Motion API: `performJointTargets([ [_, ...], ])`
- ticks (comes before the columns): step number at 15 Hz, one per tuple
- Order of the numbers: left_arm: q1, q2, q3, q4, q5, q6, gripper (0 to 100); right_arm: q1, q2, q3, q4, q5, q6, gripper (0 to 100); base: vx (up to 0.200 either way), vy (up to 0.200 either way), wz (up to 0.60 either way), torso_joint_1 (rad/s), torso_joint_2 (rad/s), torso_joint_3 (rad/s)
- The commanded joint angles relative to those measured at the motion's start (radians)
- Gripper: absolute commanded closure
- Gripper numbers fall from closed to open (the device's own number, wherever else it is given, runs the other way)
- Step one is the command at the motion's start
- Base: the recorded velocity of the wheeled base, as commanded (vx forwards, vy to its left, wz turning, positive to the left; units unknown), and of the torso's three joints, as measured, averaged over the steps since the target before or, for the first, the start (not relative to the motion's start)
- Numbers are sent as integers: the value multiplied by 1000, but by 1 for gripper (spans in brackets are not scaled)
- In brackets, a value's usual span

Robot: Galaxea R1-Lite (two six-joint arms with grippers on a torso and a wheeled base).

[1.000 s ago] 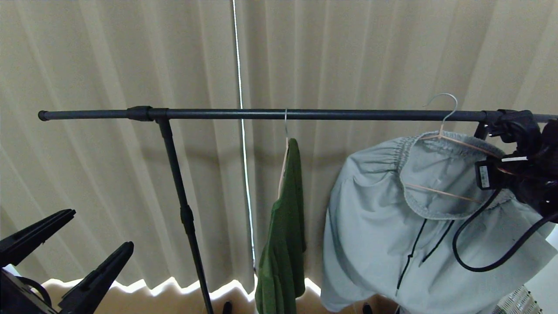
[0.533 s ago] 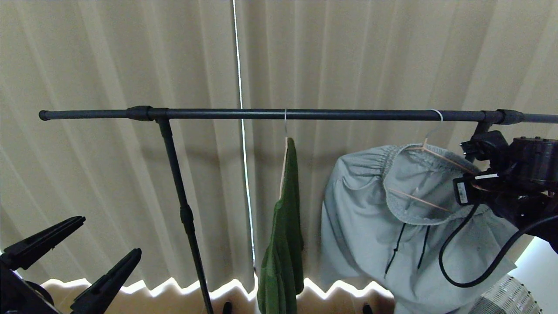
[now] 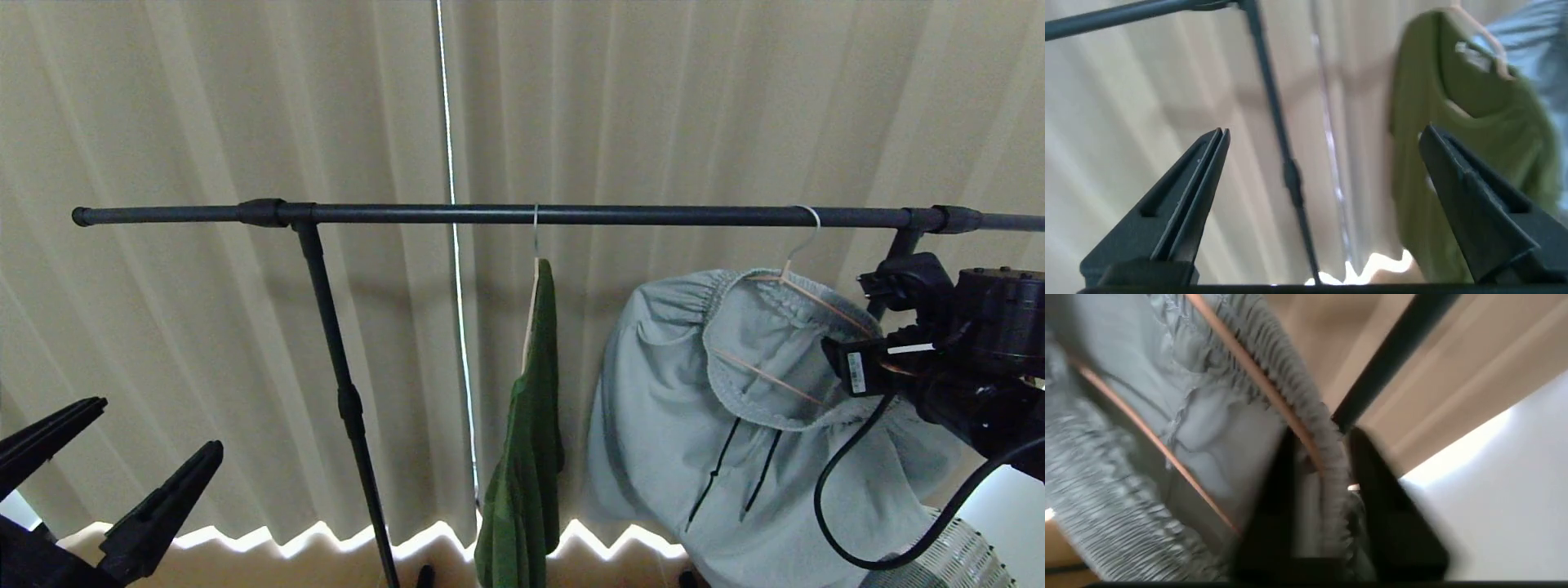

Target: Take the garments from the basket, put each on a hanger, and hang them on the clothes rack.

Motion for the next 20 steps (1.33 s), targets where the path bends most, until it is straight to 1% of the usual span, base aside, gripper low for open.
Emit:
performJointTargets([
  [1, 44, -42, 13, -1, 1, -2, 0, 40, -45, 24, -43, -2, 38, 0, 0, 0, 0, 0, 0, 0],
  [3, 79, -68, 13, 1, 1, -2, 0, 49, -61, 56, -112, -2, 49, 0, 0, 0, 0, 0, 0, 0],
  [4, 117, -80, 13, 1, -1, -2, 0, 49, -68, 90, -182, 2, 47, 0, 0, 0, 0, 0, 0, 0],
  [6, 160, -91, 13, 4, -1, -22, 0, 49, -65, 125, -280, 35, 50, 0, 0, 0, 0, 0, 0, 0],
  [7, 171, -108, 13, 39, 1, -46, 0, 49, -65, 153, -333, 56, 50, 0, 0, 0, 0, 0, 0, 0],
  [9, 177, -139, 13, 90, -1, -66, 0, 49, -67, 191, -399, 71, 52, 0, 0, 0, 0, 0, 0, 0],
  [11, 177, -224, 13, 209, -1, -62, 0, 51, -65, 248, -543, 87, 57, 0, 0, 0, 0, 0, 0, 0],
  [14, 179, -341, 13, 320, 1, -63, 0, 49, -77, 318, -658, 93, 58, 0, 0, 0, 0, 0, 0, 0],
  [16, 179, -455, 13, 433, 6, -63, 0, 51, -110, 398, -753, 90, 53, 0, 0, 0, 0, 0, 0, 0],
  [18, 180, -582, 13, 571, 7, -63, 0, 59, -154, 462, -791, 90, 47, 0, 0, 0, 0, 0, 0, 0],
  [20, 194, -741, 13, 754, 9, -65, 0, 112, -266, 531, -781, 88, 34, 0, 0, 0, 0, 0, 0, 0],
])
